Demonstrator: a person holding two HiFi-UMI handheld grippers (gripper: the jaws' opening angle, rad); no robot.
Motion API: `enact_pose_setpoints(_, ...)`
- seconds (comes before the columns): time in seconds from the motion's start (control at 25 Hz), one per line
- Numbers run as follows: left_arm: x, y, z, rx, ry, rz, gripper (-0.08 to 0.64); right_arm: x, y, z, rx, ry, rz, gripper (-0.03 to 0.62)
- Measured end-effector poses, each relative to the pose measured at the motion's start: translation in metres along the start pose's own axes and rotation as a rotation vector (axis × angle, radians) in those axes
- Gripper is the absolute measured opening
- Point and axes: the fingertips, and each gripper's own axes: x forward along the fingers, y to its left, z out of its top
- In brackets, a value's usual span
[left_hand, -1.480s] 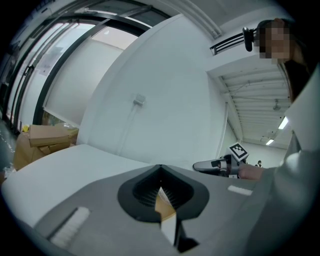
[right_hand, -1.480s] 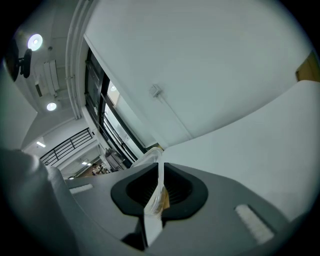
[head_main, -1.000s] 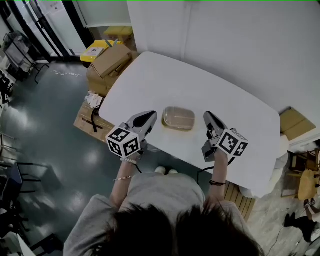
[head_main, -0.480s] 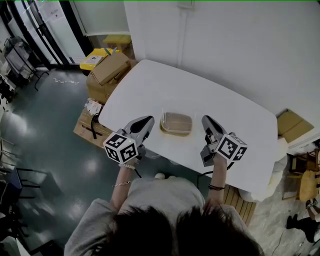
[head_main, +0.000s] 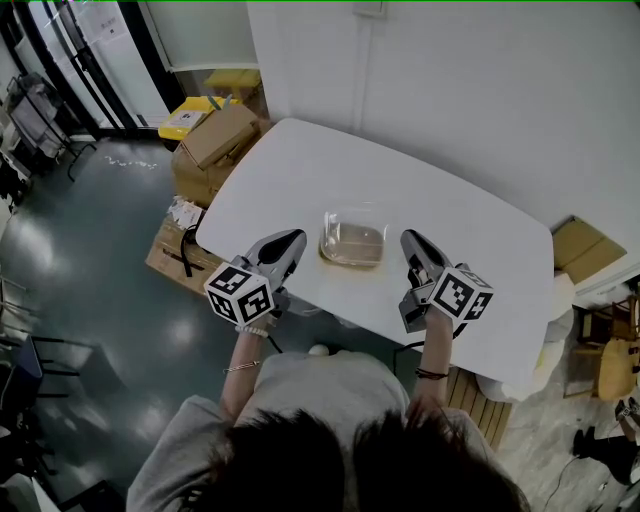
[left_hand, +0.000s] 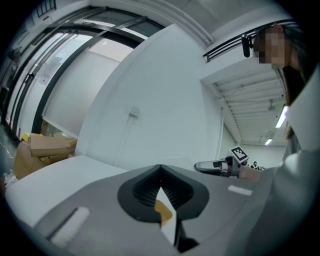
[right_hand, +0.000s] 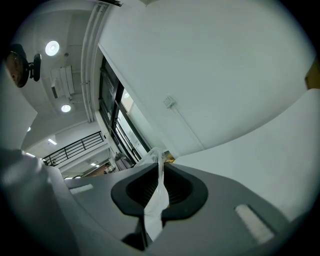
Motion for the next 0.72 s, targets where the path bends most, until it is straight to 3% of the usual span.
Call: enact_pose_setpoints(0.72, 0.0014, 0.0009, -0.0009, 0.002, 0.012, -0.015, -0.006, -0.0027, 0.0008, -0.0005, 0.005, -0.011, -0.016, 0.046)
